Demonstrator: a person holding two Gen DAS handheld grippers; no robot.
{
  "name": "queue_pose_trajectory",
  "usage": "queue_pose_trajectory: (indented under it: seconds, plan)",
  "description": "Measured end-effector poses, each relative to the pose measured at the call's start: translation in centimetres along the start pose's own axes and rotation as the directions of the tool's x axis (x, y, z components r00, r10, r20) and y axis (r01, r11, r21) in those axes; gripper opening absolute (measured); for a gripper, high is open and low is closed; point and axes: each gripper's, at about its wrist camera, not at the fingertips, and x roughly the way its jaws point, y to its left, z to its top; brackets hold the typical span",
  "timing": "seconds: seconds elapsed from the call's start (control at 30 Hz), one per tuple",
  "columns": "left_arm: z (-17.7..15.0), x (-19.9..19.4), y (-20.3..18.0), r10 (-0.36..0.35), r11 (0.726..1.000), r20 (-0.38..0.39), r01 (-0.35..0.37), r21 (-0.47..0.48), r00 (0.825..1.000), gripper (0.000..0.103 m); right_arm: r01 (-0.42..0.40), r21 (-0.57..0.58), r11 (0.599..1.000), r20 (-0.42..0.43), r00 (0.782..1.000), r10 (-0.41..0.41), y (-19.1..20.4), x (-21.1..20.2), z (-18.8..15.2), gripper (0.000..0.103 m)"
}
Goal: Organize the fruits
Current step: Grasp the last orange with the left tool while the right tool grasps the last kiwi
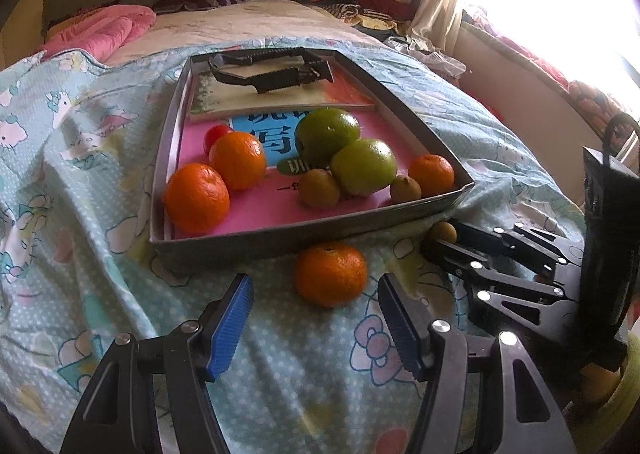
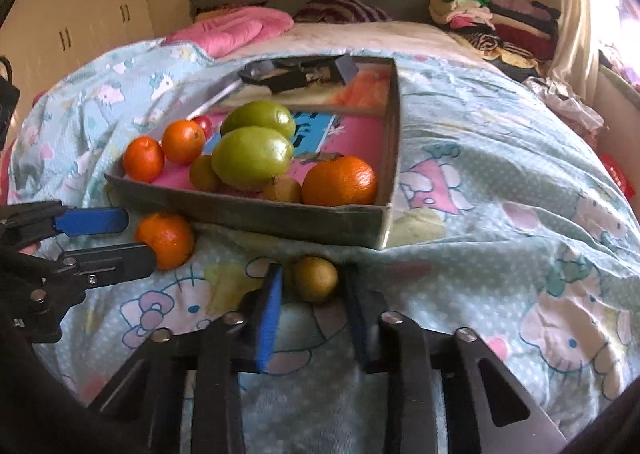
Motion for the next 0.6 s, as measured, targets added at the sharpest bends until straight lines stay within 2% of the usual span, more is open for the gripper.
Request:
queue_pose_trajectory:
  seconds: [0.1, 0.17, 0.3, 0.37, 0.4, 0.6]
  plan:
    - [0.1, 0.6, 0.0, 0.004, 1.000, -0.005, -0.004, -0.006, 1.000, 0.064, 0.000, -0.014, 1.000, -0.006, 1.000, 0.000, 0.2, 0.3, 0.0, 0.023]
    - [0.1, 1.1, -0.1, 0.007, 1.000, -0.013, -0.007, -0.012, 1.000, 0.061, -0.031, -0.010, 0.999, 0.014, 0.999, 0.031, 0.2, -0.1, -0.1, 0.023]
    - [0.1, 2.1, -0.3, 0.007, 1.000, -0.024, -0.008, -0.029, 1.000, 0.051, -0.121, 0.020, 0.992, 0.045, 0.992, 0.120, 0.2, -0.9, -0.4, 0.023]
    - [0.3, 2.3, -0.3, 0.000, 0.999, -0.021, -0.001, -0.036, 1.000, 0.048, -0.122, 0.013, 0.992, 0.050, 0.991, 0.121, 0.4, -1.1, -0.4, 0.023]
    - [0.3, 2.3, -0.4, -0.009, 0.999, -0.021, 0.008, -0.034, 1.000, 0.042, -0.124, 0.009, 0.992, 0.056, 0.991, 0.124, 0.5, -1.3, -0.4, 0.023]
    - [0.1, 1.5, -0.2, -0.020, 0.999, -0.021, 0.019, -0.033, 1.000, 0.042, -0.157, -0.018, 0.987, 0.110, 0.981, 0.158, 1.2, -2.8, -0.3, 0.023]
